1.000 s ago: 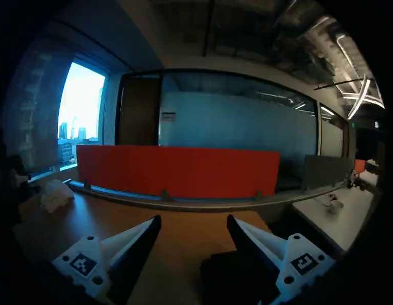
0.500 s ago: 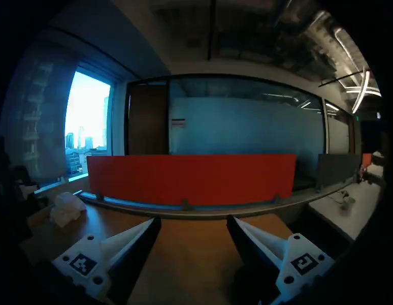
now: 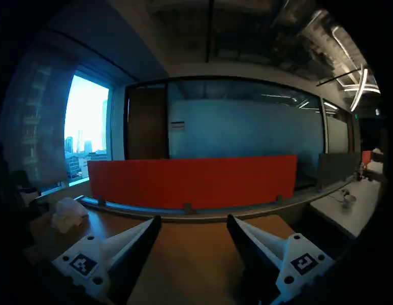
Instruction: Fold towel
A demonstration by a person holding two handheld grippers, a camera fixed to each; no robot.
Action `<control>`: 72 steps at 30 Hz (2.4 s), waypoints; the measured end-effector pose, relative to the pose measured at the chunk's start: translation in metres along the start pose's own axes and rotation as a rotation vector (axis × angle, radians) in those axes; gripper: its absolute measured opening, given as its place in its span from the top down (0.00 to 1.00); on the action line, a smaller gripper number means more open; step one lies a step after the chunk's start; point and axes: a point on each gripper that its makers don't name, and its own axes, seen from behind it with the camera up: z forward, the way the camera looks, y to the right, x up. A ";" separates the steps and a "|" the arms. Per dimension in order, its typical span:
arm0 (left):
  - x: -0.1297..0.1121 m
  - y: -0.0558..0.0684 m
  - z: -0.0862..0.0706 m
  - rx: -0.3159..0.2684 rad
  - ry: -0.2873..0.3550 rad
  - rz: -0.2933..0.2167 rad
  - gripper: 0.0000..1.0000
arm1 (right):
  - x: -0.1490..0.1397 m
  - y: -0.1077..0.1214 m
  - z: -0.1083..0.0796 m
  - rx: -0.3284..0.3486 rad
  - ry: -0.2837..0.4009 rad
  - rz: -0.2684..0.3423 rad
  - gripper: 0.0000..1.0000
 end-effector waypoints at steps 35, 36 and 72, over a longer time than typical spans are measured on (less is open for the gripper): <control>-0.087 -0.006 -0.001 0.026 0.061 0.073 0.10 | -0.005 -0.032 -0.002 -0.014 0.008 0.021 0.00; -0.092 -0.007 -0.001 0.028 0.062 0.072 0.10 | -0.006 -0.033 -0.003 -0.014 0.011 0.019 0.00; -0.211 -0.036 0.016 0.070 0.074 0.006 0.10 | -0.078 -0.058 0.004 0.003 -0.011 -0.067 0.00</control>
